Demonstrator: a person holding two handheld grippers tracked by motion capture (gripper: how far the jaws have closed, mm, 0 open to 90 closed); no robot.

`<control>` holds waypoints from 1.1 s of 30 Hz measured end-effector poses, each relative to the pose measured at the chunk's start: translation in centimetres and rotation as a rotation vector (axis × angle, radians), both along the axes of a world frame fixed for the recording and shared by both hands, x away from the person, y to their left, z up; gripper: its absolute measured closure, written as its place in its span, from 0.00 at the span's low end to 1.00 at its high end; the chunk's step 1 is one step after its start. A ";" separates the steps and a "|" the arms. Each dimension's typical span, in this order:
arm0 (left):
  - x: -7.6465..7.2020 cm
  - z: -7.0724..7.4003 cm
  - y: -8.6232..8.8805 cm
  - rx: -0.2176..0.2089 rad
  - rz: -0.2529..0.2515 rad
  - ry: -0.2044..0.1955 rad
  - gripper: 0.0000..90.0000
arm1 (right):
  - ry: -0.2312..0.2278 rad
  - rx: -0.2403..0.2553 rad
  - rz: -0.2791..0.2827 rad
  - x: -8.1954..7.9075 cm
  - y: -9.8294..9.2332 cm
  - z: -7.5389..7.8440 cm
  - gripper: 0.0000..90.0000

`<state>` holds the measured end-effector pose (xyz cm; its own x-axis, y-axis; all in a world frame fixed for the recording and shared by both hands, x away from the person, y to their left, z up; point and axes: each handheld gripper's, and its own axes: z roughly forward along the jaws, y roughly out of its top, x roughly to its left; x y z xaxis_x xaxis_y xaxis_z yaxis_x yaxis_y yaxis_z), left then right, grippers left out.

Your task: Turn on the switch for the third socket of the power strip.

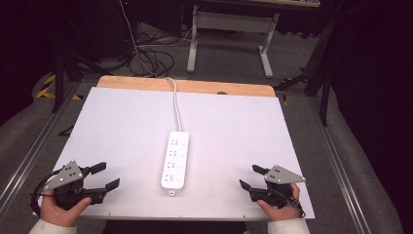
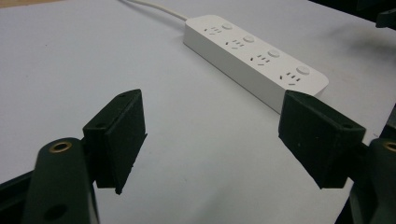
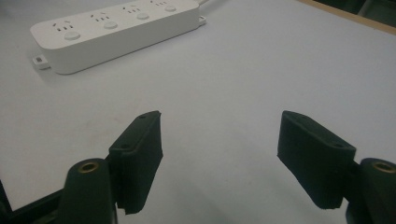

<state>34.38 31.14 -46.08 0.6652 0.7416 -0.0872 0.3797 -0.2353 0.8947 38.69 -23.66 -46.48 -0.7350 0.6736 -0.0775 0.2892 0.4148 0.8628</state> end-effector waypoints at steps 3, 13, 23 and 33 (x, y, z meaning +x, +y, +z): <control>0.0 0.1 -0.1 -0.001 -0.010 0.005 0.29 | 0.000 0.002 0.001 0.0 0.0 0.0 0.35; 0.2 1.4 -0.8 0.018 -0.058 0.023 0.31 | -0.004 0.008 -0.004 -0.1 0.0 0.1 0.36; 0.6 3.4 -1.7 0.027 -0.093 0.041 0.33 | 0.002 0.009 0.002 -0.1 0.0 0.0 0.36; 1.5 4.8 -2.9 0.029 -0.132 0.055 0.35 | 0.006 0.011 0.005 -0.1 0.0 0.0 0.36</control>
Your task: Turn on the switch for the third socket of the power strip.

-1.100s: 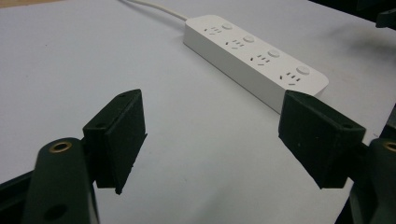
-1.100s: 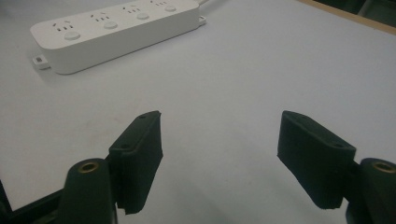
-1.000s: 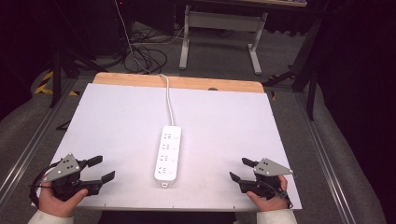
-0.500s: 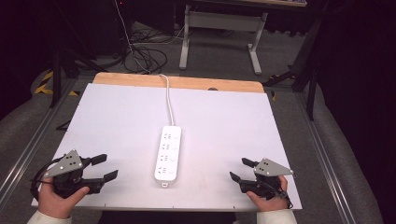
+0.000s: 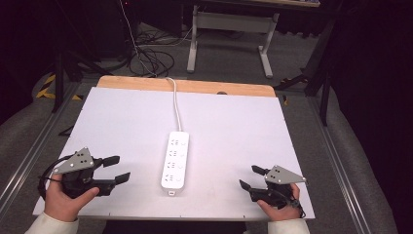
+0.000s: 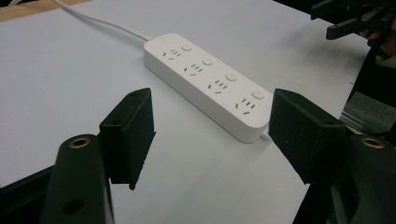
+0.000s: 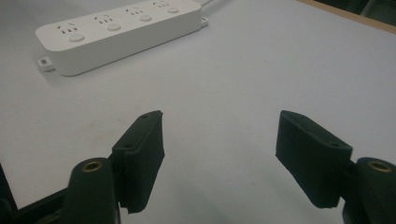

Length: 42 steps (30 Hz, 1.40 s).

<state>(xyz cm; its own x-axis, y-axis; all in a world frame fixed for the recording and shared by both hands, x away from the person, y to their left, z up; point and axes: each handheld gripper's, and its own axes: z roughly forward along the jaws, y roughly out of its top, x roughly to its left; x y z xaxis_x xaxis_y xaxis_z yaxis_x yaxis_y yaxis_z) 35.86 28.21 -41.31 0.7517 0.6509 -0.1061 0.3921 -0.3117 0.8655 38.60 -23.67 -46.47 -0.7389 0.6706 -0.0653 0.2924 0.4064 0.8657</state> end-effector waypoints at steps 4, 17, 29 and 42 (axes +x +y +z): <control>0.5 0.5 -0.8 0.011 -0.018 -0.004 0.35 | -0.001 0.001 0.001 0.0 0.0 0.0 0.36; 1.6 1.7 -3.2 0.030 -0.069 -0.016 0.37 | 0.000 0.003 0.005 0.0 -0.1 0.0 0.36; 2.7 2.4 -5.5 0.048 -0.112 -0.014 0.38 | 0.005 0.008 0.007 0.0 -0.1 0.0 0.36; 3.9 2.4 -7.8 0.049 -0.151 0.015 0.41 | 0.006 0.010 0.011 0.0 -0.2 0.0 0.36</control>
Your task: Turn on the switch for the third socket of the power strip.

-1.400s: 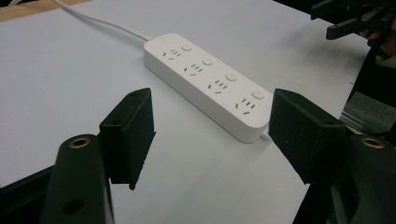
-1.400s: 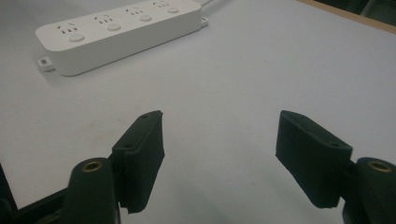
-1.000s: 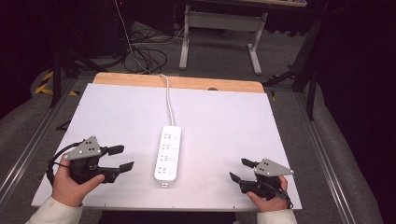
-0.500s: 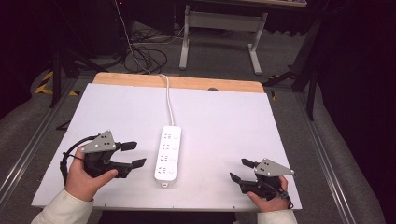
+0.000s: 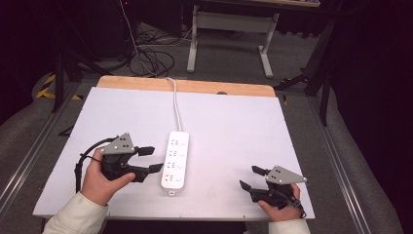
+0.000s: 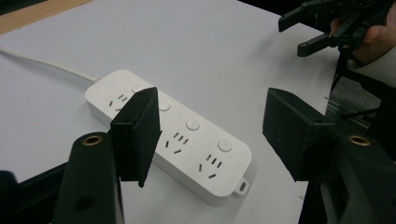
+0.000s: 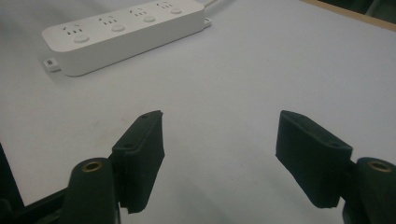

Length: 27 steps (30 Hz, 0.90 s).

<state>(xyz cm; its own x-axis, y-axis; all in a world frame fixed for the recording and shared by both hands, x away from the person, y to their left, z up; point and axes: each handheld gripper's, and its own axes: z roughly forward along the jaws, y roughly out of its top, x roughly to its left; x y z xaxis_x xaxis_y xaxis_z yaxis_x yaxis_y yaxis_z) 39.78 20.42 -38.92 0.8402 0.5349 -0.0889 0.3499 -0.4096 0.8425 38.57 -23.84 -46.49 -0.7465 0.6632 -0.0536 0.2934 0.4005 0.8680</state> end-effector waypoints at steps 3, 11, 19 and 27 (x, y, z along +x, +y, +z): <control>0.1 0.0 -0.6 0.001 -0.006 0.005 0.42 | 0.000 0.000 0.001 0.0 0.0 0.0 0.36; 0.7 -0.2 -1.7 0.005 -0.021 0.013 0.43 | 0.001 0.003 0.001 0.0 0.0 0.0 0.36; 1.2 -0.7 -3.0 0.011 -0.048 0.024 0.45 | 0.006 0.002 0.001 0.0 0.0 -0.1 0.36; 2.0 -1.3 -4.1 0.039 -0.065 0.044 0.52 | 0.009 0.007 0.005 0.0 0.0 -0.1 0.36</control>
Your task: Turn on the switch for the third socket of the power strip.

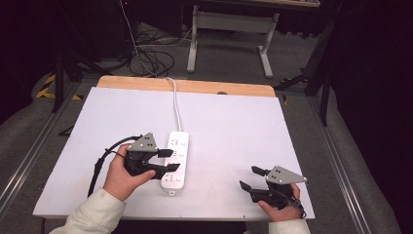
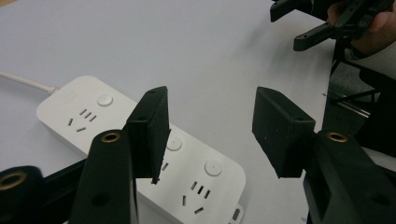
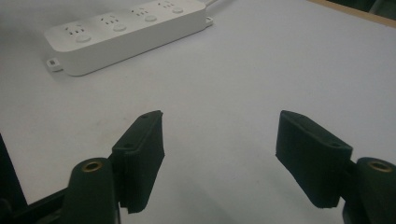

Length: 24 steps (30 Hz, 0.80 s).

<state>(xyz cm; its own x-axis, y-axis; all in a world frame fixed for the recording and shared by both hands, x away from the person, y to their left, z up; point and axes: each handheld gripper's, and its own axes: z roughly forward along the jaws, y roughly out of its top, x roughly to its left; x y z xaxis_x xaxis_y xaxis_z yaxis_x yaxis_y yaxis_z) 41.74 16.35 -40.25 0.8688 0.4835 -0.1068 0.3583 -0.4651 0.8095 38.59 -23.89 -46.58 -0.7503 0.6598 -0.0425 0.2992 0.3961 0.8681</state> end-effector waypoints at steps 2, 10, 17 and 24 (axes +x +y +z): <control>0.1 -0.1 -0.2 0.007 -0.007 0.004 0.54 | 0.000 -0.002 0.000 0.0 0.0 0.0 0.36; 0.6 -0.6 -0.6 0.032 -0.020 0.012 0.63 | -0.001 0.002 0.002 0.0 -0.1 0.0 0.36; 1.3 -1.4 -1.2 0.056 -0.020 0.049 0.80 | -0.002 0.002 0.003 0.0 0.0 0.0 0.36; 2.1 -2.1 -1.9 0.083 0.011 0.087 0.88 | 0.003 0.005 0.007 0.0 -0.1 0.0 0.36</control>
